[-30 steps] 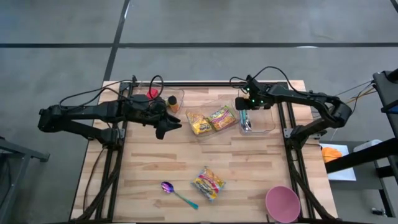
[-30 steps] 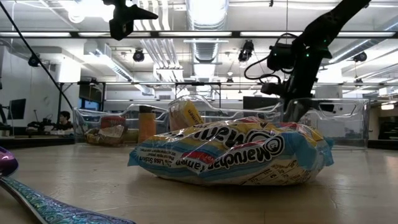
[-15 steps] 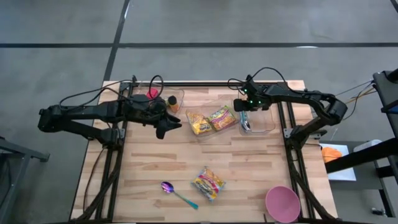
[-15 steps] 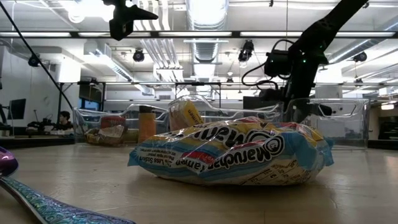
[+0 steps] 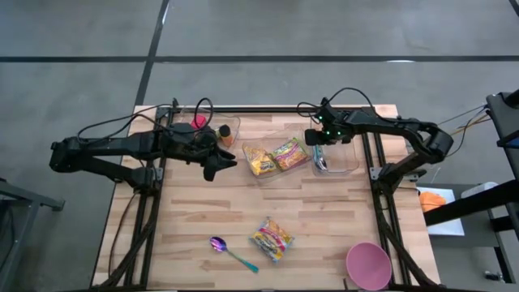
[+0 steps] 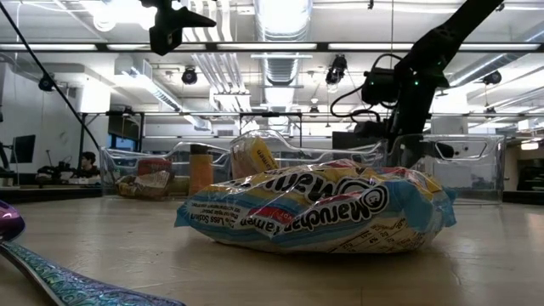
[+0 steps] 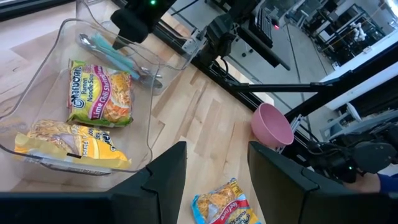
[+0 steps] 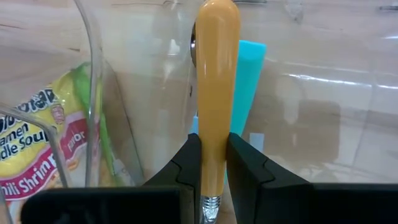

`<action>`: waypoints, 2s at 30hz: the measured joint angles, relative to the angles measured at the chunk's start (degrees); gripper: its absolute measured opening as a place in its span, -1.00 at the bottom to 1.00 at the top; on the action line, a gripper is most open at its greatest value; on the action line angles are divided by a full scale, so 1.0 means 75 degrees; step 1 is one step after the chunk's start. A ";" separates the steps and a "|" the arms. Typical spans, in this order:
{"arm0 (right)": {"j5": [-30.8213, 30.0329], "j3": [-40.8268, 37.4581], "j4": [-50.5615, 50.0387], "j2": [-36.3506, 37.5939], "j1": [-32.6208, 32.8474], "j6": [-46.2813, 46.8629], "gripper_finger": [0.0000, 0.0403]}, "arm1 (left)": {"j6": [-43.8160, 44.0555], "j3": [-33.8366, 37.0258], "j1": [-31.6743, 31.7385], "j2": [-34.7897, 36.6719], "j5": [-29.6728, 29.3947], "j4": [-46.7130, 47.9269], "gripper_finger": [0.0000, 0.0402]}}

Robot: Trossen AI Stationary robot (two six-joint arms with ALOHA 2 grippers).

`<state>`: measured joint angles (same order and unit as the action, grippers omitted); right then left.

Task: Pick & Place Food Item
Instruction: Put the yellow spoon into the right transparent bin, then put the blue noodle pack into the middle transparent bin

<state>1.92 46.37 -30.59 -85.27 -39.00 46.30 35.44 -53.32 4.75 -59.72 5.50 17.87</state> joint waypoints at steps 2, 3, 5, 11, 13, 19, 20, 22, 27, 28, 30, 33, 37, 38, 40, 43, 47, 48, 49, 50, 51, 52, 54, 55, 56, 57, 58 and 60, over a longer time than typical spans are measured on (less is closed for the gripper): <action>0.0014 0.0000 0.0006 0.0023 0.0006 -0.0037 -0.79 | 0.0012 0.0000 0.0000 0.0000 0.0000 0.0000 -0.11; 0.0011 0.0000 -0.0009 0.0047 0.0004 -0.0062 -0.79 | 0.0031 0.0000 0.0000 0.0000 0.0002 0.0000 -0.11; 0.0013 0.0000 -0.0017 0.0085 0.0006 -0.0084 -0.73 | 0.0054 0.0000 0.0000 0.0000 0.0000 0.0000 -0.11; 0.0142 0.0000 -0.0087 0.0254 0.0003 -0.0424 -0.10 | 0.0058 0.0000 0.0000 0.0000 0.0000 0.0000 -0.11; 0.0148 0.0000 -0.0085 0.0393 0.0003 -0.0445 0.08 | 0.0061 0.0000 0.0000 0.0000 0.0000 0.0000 -0.11; -0.0170 0.0123 -0.0235 0.1002 0.0000 -0.0451 0.31 | 0.0081 0.0000 0.0000 0.0000 0.0000 0.0000 -0.11; -0.0280 0.0152 -0.0319 0.1097 -0.0001 -0.0456 0.31 | 0.0081 0.0000 0.0000 0.0000 0.0000 0.0000 -0.11; -0.0392 0.0163 -0.0535 0.1308 -0.0003 -0.0494 0.32 | 0.0081 0.0000 0.0000 0.0000 0.0000 0.0000 -0.11; -0.0217 0.0163 -0.0807 0.2352 0.0354 -0.0938 0.32 | 0.0082 0.0000 0.0000 0.0000 0.0000 0.0003 -0.11; -0.0124 0.0163 -0.0778 0.2622 0.0556 -0.0986 0.32 | 0.0084 0.0000 0.0000 0.0000 0.0000 0.0003 -0.11; -0.0011 0.0240 -0.0758 0.3111 0.1129 -0.1166 0.32 | 0.0084 0.0000 0.0000 0.0000 0.0000 0.0005 -0.11; 0.0040 0.0447 -0.1040 0.3521 0.2139 -0.1421 0.32 | 0.0130 0.0000 0.0000 0.0000 0.0001 0.0020 -0.11; 0.0032 0.0766 -0.1488 0.3613 0.3548 -0.0923 0.33 | 0.0638 0.0000 0.0000 0.0000 0.0022 0.0170 -0.11; 0.0031 0.0822 -0.1550 0.3594 0.3886 -0.0781 0.33 | 0.0800 0.0000 0.0003 -0.0003 0.0079 0.0287 -0.11; 0.0030 0.0941 -0.1534 0.3507 0.4559 -0.0413 0.33 | 0.1035 0.0000 0.0003 -0.0020 0.0269 0.0552 -0.11; 0.0015 0.1105 -0.1530 0.3234 0.5454 0.0097 0.33 | 0.1211 0.0009 -0.0023 -0.0163 0.0650 0.0826 -0.12; 0.0011 0.1295 -0.1520 0.2663 0.6488 0.0427 0.33 | 0.1224 0.0012 -0.0209 -0.0613 0.1230 0.0846 -0.21; 0.0046 0.1347 -0.1473 0.2491 0.6690 0.0470 0.33 | 0.1185 0.0012 -0.0269 -0.0758 0.1360 0.0814 -0.26; 0.0110 0.1400 -0.1471 0.2307 0.6865 0.0487 0.33 | 0.1136 0.0012 -0.0329 -0.0890 0.1507 0.0766 -0.31; 0.0127 0.1454 -0.1474 0.2087 0.7036 0.0505 0.33 | 0.1054 0.0012 -0.0380 -0.1029 0.1664 0.0763 -0.36; 0.0127 0.1527 -0.1471 0.1856 0.7190 0.0533 0.33 | 0.0982 0.0012 -0.0437 -0.1160 0.1796 0.0753 -0.40; 0.0124 0.1592 -0.1452 0.1628 0.7321 0.0551 0.33 | 0.0916 0.0012 -0.0496 -0.1283 0.1908 0.0689 -0.44; 0.0125 0.1770 -0.1467 0.1139 0.7530 0.0578 0.33 | 0.0870 0.0012 -0.0592 -0.1446 0.2080 0.0603 -0.48; 0.0125 0.1889 -0.1427 0.0893 0.7628 0.0573 0.33 | 0.0855 0.0012 -0.0632 -0.1505 0.2130 0.0578 -0.49; 0.0127 0.1995 -0.1389 0.0655 0.7729 0.0570 0.33 | 0.0847 0.0010 -0.0659 -0.1541 0.2140 0.0551 -0.49; 0.0124 0.2108 -0.1384 0.0404 0.7821 0.0568 0.33 | 0.0832 0.0009 -0.0679 -0.1562 0.2148 0.0548 -0.50; 0.0126 0.2223 -0.1332 0.0148 0.7910 0.0542 0.33 | 0.0810 0.0009 -0.0679 -0.1565 0.2157 0.0553 -0.50; 0.0127 0.2493 -0.1150 -0.0327 0.8088 0.0506 0.33 | 0.0721 0.0007 -0.0679 -0.1565 0.2149 0.0561 -0.50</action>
<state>2.87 65.06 -39.22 -87.72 21.66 50.09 40.85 -53.27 -0.34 -71.46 21.61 22.08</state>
